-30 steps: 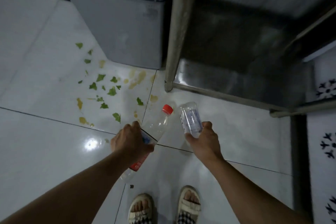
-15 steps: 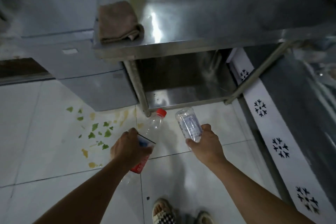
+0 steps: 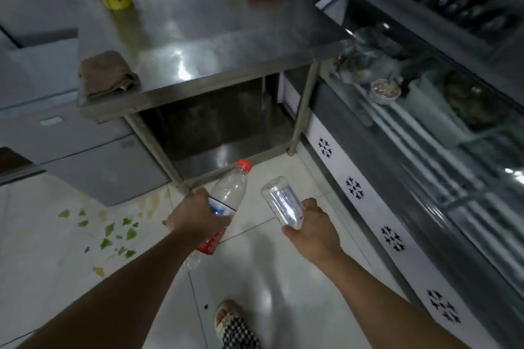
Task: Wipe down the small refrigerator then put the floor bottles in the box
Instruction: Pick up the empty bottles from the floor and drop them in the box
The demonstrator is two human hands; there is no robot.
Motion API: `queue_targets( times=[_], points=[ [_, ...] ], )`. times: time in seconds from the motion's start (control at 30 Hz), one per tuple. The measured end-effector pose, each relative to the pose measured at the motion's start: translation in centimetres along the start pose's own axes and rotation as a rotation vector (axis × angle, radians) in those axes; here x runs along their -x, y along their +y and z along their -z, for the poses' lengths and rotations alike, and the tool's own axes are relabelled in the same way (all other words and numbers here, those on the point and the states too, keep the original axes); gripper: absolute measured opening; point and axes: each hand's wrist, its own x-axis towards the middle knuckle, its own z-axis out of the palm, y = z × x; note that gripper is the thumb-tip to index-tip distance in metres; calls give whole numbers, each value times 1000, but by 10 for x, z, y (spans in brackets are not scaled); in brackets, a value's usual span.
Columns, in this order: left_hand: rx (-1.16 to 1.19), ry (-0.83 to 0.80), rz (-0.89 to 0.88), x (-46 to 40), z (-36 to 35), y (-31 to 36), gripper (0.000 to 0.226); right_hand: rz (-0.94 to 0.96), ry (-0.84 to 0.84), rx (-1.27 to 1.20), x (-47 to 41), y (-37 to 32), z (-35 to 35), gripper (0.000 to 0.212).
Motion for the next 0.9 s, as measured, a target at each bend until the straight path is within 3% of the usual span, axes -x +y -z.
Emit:
queue_targets(
  times=[0.23,0.47,0.9],
  points=[
    [-135,32,-181,81,-7,64,64,-69,106,-36,81,60,56,46],
    [-229,-35,-394,148,-13,103,65,-213,249,-96,174,111,76,52],
    [-303,-112,-808,318,-44,117,56,-540,587,-137,411,163,76,52]
  ],
)
